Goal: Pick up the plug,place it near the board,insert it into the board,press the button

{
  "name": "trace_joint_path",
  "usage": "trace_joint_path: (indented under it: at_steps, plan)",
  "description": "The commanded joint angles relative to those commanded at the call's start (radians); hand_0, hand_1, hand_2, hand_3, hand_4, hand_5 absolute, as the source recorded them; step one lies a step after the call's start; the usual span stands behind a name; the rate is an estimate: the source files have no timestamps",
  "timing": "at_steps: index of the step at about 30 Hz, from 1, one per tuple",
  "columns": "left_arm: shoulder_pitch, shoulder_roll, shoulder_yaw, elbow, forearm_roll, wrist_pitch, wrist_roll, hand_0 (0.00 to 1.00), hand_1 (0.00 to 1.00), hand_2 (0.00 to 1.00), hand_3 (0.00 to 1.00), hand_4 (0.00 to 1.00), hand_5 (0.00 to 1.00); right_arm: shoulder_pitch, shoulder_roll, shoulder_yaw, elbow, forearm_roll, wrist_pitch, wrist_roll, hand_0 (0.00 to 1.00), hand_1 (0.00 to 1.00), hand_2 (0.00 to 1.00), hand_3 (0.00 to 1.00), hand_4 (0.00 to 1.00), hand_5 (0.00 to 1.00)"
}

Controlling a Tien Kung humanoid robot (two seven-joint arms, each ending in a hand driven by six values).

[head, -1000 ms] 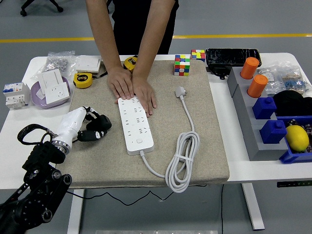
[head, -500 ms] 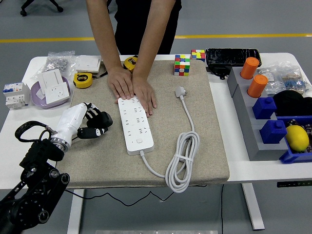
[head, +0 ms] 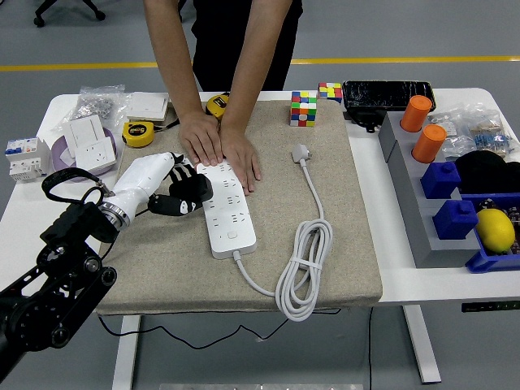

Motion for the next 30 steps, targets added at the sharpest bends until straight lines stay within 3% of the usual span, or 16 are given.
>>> trace_joint_path:
  at_steps: [9,30]
  plan:
    - [-0.056,0.026,0.069,0.046,-0.011,-0.001,-0.011,0.586,0.474,0.384,0.453,0.673,0.049,0.004,-0.004,0.001,0.000,-0.002,0.000,-0.001,0.864,0.769,0.761,0.791,0.998,0.865]
    - [-0.064,0.029,0.090,0.064,0.009,-0.029,-0.007,0.584,0.492,0.391,0.453,0.638,0.036,0.006,-0.006,-0.005,0.000,0.003,0.000,-0.001,0.864,0.769,0.761,0.791,0.998,0.865]
